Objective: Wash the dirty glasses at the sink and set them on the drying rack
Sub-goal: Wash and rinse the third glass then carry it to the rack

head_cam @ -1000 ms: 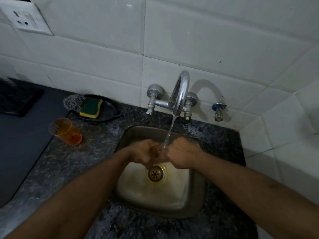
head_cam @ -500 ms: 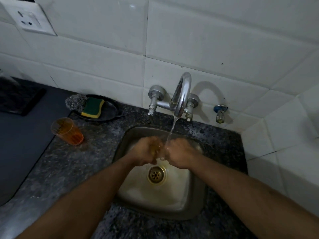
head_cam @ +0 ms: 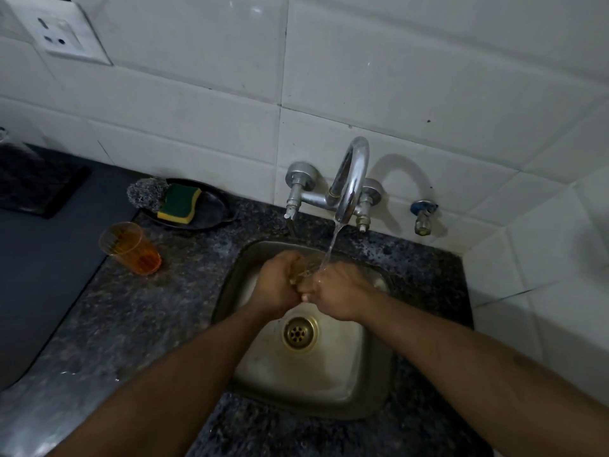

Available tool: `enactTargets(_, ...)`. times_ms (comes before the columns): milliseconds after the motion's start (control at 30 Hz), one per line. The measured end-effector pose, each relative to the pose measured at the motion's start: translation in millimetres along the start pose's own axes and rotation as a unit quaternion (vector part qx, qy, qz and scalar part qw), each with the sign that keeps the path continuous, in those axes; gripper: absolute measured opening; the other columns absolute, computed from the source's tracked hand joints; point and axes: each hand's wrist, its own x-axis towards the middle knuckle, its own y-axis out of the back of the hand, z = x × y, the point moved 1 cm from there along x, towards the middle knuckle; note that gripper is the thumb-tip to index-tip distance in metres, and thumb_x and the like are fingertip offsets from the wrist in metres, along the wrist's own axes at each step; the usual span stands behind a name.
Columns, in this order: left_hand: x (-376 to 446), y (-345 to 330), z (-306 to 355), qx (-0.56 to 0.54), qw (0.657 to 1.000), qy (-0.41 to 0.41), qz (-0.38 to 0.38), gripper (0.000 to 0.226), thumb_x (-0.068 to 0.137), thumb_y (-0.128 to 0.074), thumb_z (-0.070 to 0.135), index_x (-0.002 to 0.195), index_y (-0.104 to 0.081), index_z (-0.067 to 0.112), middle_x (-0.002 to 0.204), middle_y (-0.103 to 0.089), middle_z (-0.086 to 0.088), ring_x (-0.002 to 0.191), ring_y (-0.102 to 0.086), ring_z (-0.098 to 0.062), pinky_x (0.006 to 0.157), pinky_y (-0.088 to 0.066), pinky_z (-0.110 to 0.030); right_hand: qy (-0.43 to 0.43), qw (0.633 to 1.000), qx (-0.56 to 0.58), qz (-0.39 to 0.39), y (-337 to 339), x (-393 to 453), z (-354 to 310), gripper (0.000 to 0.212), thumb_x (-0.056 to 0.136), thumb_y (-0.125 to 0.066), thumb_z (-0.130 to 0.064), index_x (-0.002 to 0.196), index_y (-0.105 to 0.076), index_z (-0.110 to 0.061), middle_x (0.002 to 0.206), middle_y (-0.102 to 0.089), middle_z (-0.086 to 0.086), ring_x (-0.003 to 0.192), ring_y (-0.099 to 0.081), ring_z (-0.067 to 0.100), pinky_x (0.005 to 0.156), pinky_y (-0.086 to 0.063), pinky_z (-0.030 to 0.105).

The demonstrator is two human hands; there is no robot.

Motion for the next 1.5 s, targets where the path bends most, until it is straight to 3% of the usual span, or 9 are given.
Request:
enactTargets(167, 6.4, 10.3, -14.3, 0.096, 0.956, 0.017, -0.276, 0.065, 0.059, -0.092, 0.005, 0.117, -0.069, 0.021, 0.105, -0.072, 0.009, 0.096, -0.070, -0.010, 0.079, -0.057, -0.020, 0.016, 0.994, -0.108, 0.007, -3.9, -5.4, 4.3, 0.018, 0.100, -0.062, -0.036, 0.107, -0.066, -0.019, 0.100, -0.066, 0.003, 0.083, -0.060, 0.021, 0.073, -0.049, 0.034)
enactTargets(400, -5.7, -2.2, -3.1, 0.010, 1.000, -0.007, -0.003, 0.027, 0.072, -0.084, 0.023, 0.092, -0.067, 0.024, 0.089, -0.071, 0.008, 0.084, -0.069, -0.005, 0.075, -0.059, -0.032, -0.029, 0.986, 0.158, 0.036, -17.2, 1.2, 5.9, 0.024, 0.100, -0.058, -0.052, 0.105, -0.075, -0.037, 0.113, -0.072, -0.005, 0.104, -0.065, 0.018, 0.088, -0.048, 0.034)
enactTargets(567, -0.4, 9.5, -7.0, 0.093, 0.958, 0.018, -0.271, 0.056, 0.063, -0.091, 0.002, 0.111, -0.069, 0.020, 0.090, -0.066, 0.015, 0.082, -0.066, 0.007, 0.074, -0.054, -0.013, 0.044, 0.995, -0.087, 0.003, -6.9, -7.2, 10.6, 0.026, 0.100, -0.057, -0.050, 0.102, -0.068, -0.027, 0.094, -0.067, -0.002, 0.076, -0.056, 0.017, 0.070, -0.047, 0.032)
enactTargets(667, 2.3, 8.0, -1.0, 0.005, 0.987, 0.040, -0.157, 0.055, 0.065, -0.089, 0.006, 0.104, -0.067, 0.037, 0.100, -0.071, 0.011, 0.095, -0.070, -0.007, 0.083, -0.062, -0.033, -0.032, 0.999, 0.025, 0.014, -12.6, -3.1, 10.2, 0.029, 0.100, -0.058, -0.051, 0.102, -0.073, -0.027, 0.101, -0.070, -0.001, 0.089, -0.063, 0.019, 0.073, -0.043, 0.032)
enactTargets(767, 0.1, 2.3, 12.8, 0.012, 0.999, -0.015, -0.027, 0.034, 0.075, -0.083, 0.017, 0.086, -0.060, 0.041, 0.084, -0.065, 0.021, 0.083, -0.064, 0.006, 0.079, -0.052, -0.012, -0.040, 0.994, 0.100, 0.035, -14.2, -0.3, 14.4, 0.026, 0.098, -0.060, -0.050, 0.103, -0.076, -0.029, 0.108, -0.072, -0.002, 0.101, -0.066, 0.021, 0.078, -0.045, 0.031)
enactTargets(900, -3.3, 5.7, 19.1, 0.031, 0.980, -0.006, -0.194, 0.048, 0.066, -0.090, 0.000, 0.104, -0.069, 0.019, 0.083, -0.064, 0.019, 0.072, -0.063, 0.015, 0.065, -0.048, -0.008, 0.007, 0.996, -0.082, 0.042, -1.5, -5.2, 20.9, 0.055, 0.086, -0.054, -0.078, 0.103, -0.070, -0.028, 0.100, -0.068, -0.001, 0.090, -0.063, 0.020, 0.079, -0.052, 0.034)
enactTargets(1000, -1.2, 7.4, 17.0, -0.052, 0.971, 0.032, -0.231, 0.055, 0.062, -0.089, -0.011, 0.108, -0.065, 0.009, 0.093, -0.070, 0.006, 0.085, -0.070, 0.007, 0.068, -0.057, -0.016, -0.036, 0.988, 0.113, 0.096, -13.8, -9.4, 23.0, 0.045, 0.078, -0.072, -0.071, 0.097, -0.076, -0.031, 0.098, -0.071, -0.010, 0.087, -0.063, 0.010, 0.079, -0.057, 0.036)
enactTargets(1200, -25.1, 1.6, 13.0, -0.255, 0.948, 0.108, -0.159, 0.068, 0.063, -0.078, -0.017, 0.123, -0.065, 0.013, 0.112, -0.074, -0.010, 0.096, -0.073, -0.028, 0.072, -0.059, -0.039, -0.194, 0.623, 0.686, 0.321, -69.8, -27.5, -6.8, 0.083, 0.065, -0.097, -0.015, 0.137, -0.060, -0.034, 0.128, -0.072, -0.005, 0.112, -0.072, 0.012, 0.088, -0.062, 0.041)
enactTargets(1500, -33.8, -8.4, 21.5, -0.375, 0.897, 0.189, -0.138, 0.075, 0.071, -0.063, 0.014, 0.143, -0.045, 0.018, 0.130, -0.064, -0.014, 0.114, -0.068, -0.029, 0.090, -0.060, -0.041, -0.261, 0.508, 0.773, 0.275, -87.4, -6.4, -33.9, 0.041, 0.092, -0.069, -0.009, 0.125, -0.066, -0.033, 0.110, -0.078, -0.003, 0.103, -0.075, 0.020, 0.081, -0.061, 0.037)
